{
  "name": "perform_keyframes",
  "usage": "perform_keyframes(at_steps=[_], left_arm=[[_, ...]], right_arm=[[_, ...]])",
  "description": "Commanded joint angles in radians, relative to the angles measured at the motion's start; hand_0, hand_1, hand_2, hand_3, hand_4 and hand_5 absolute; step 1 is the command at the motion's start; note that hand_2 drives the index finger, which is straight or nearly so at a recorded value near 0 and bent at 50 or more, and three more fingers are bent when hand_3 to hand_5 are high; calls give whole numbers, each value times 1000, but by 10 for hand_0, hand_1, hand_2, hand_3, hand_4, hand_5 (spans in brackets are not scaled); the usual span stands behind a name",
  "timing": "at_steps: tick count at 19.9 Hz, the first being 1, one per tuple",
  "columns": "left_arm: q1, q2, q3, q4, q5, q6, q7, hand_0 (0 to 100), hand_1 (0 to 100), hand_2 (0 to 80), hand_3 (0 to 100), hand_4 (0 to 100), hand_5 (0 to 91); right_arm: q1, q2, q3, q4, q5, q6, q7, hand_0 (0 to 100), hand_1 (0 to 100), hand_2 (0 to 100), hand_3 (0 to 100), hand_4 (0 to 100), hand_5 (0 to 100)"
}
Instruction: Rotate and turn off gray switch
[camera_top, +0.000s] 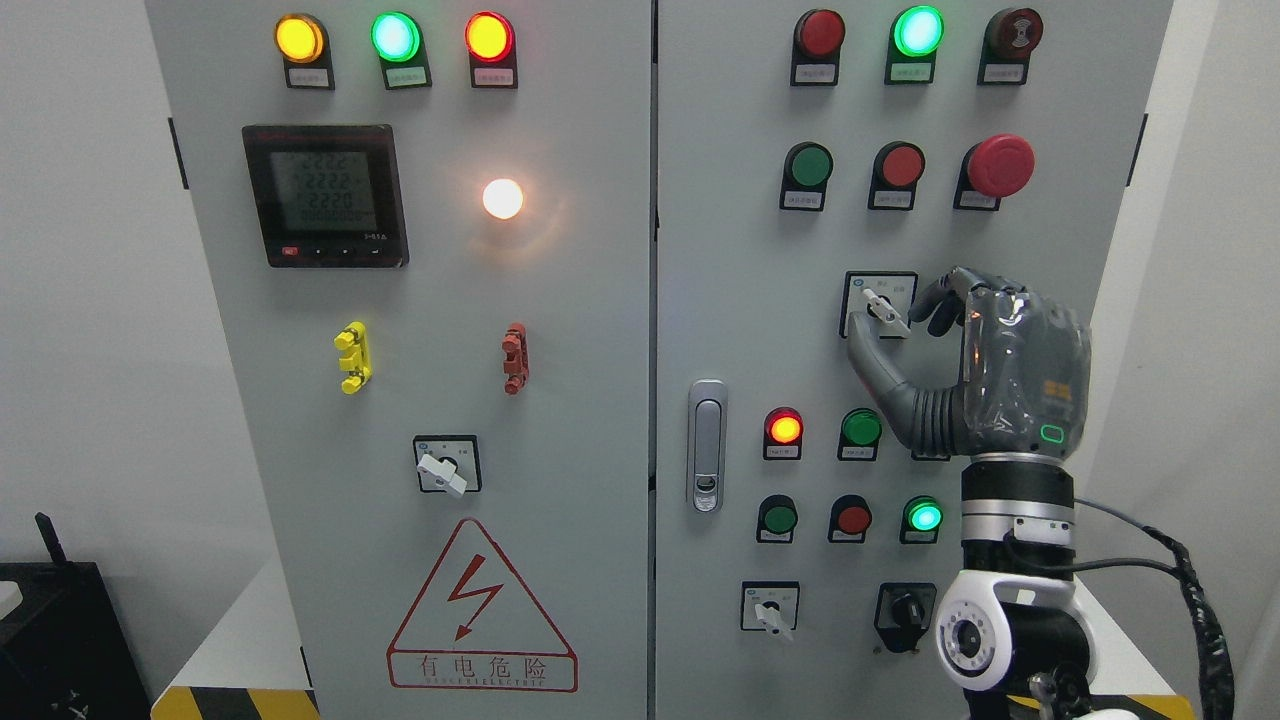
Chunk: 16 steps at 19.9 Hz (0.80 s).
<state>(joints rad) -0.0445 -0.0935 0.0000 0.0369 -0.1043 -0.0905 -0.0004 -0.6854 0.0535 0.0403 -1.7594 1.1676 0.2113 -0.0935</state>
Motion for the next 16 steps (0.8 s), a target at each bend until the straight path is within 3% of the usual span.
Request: perform_keyframes(at_steps=[1, 16], left_arm=[[0, 0, 32, 0, 0, 0, 0, 120, 389, 0, 0, 0, 0], [0, 0, 32, 0, 0, 0, 0, 120, 389, 0, 0, 0, 0]], right_arm=[[-3, -1, 1, 6, 0, 6, 6, 213, 329, 610, 758, 716, 826], [-6, 0, 1, 21, 0, 6, 6, 203, 330, 632, 769, 723, 832]])
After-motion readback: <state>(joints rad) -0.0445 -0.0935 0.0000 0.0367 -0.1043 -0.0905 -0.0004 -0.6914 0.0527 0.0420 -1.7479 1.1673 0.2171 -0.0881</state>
